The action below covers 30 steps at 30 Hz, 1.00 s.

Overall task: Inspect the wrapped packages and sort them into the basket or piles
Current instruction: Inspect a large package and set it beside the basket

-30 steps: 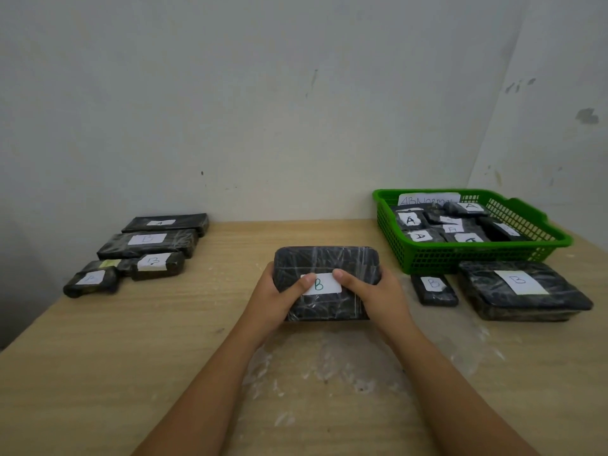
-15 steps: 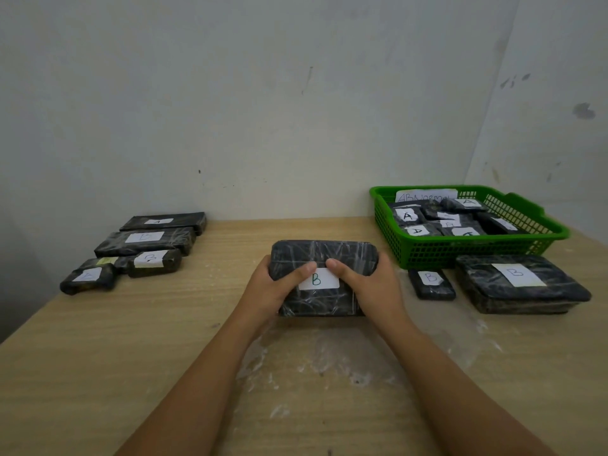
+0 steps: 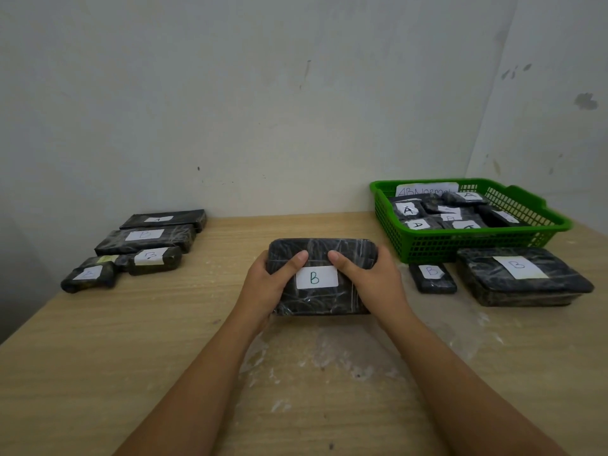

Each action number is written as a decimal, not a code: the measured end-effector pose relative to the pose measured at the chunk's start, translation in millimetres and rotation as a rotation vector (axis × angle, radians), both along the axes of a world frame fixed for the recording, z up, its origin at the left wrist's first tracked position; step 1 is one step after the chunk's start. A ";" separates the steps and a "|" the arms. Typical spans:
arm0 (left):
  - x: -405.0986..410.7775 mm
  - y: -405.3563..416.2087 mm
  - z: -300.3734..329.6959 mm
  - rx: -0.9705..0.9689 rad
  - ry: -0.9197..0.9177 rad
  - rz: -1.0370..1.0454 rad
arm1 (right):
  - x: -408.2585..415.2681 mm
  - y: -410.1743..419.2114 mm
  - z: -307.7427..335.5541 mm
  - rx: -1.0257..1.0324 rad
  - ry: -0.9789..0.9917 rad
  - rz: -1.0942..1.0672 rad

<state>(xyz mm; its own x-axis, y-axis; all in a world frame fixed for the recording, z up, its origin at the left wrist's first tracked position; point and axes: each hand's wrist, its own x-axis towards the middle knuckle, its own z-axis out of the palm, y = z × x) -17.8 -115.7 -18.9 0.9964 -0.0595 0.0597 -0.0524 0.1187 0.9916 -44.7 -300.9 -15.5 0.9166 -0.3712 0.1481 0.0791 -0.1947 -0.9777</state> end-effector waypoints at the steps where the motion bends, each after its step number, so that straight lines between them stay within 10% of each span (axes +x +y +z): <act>1: -0.5 -0.1 0.8 0.000 -0.004 -0.002 | -0.6 0.6 0.6 0.006 0.000 0.002; 30: -1.9 4.4 6.4 -0.056 0.054 -0.035 | -0.5 2.1 1.0 -0.031 -0.042 0.059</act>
<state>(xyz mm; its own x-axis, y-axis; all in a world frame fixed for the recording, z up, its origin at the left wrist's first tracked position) -19.6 -111.3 -12.5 0.9956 -0.0927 0.0099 0.0065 0.1752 0.9845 -45.3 -298.8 -14.5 0.9295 -0.3111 0.1978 0.1326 -0.2185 -0.9668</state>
